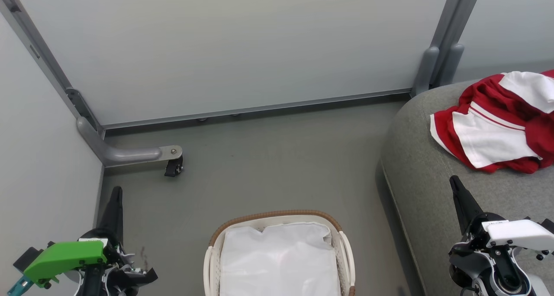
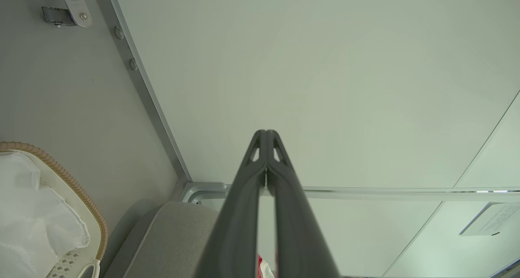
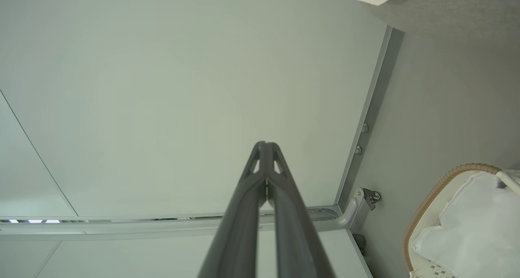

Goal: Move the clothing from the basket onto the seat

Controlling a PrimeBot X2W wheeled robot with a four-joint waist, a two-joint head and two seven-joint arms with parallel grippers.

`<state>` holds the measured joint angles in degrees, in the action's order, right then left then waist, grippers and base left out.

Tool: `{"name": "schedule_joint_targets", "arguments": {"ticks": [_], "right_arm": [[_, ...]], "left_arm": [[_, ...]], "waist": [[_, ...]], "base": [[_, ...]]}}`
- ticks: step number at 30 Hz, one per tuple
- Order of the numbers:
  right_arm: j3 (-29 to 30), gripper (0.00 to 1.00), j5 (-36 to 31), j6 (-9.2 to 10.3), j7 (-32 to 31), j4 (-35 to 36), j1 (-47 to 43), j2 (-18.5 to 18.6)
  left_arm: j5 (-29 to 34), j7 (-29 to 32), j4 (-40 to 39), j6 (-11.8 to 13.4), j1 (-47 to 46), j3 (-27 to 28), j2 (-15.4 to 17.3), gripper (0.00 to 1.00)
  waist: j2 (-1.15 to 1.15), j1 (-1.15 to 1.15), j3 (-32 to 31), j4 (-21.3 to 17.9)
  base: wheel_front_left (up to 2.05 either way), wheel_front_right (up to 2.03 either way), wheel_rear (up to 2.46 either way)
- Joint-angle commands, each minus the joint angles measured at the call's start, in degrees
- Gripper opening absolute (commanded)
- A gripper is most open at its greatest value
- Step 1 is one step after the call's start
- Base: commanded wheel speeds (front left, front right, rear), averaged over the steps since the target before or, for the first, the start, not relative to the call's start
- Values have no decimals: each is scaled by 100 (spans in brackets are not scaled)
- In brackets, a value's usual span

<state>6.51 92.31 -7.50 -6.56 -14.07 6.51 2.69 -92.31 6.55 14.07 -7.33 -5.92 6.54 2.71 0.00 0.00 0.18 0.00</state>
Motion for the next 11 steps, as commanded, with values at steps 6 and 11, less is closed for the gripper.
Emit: {"name": "schedule_joint_targets", "arguments": {"ticks": [6, 11], "right_arm": [[12, 0, 20, 2, -16, 17, -59, 36], [12, 0, 20, 2, -16, 17, -59, 36]], "left_arm": [[-20, 16, -10, -34, -59, 12, 31, 0], [-20, 15, -10, -35, -59, 12, 31, 0]], "waist": [[0, 0, 0, 0], [0, 0, 0, 0]], "base": [[0, 0, 0], [0, 0, 0]]}}
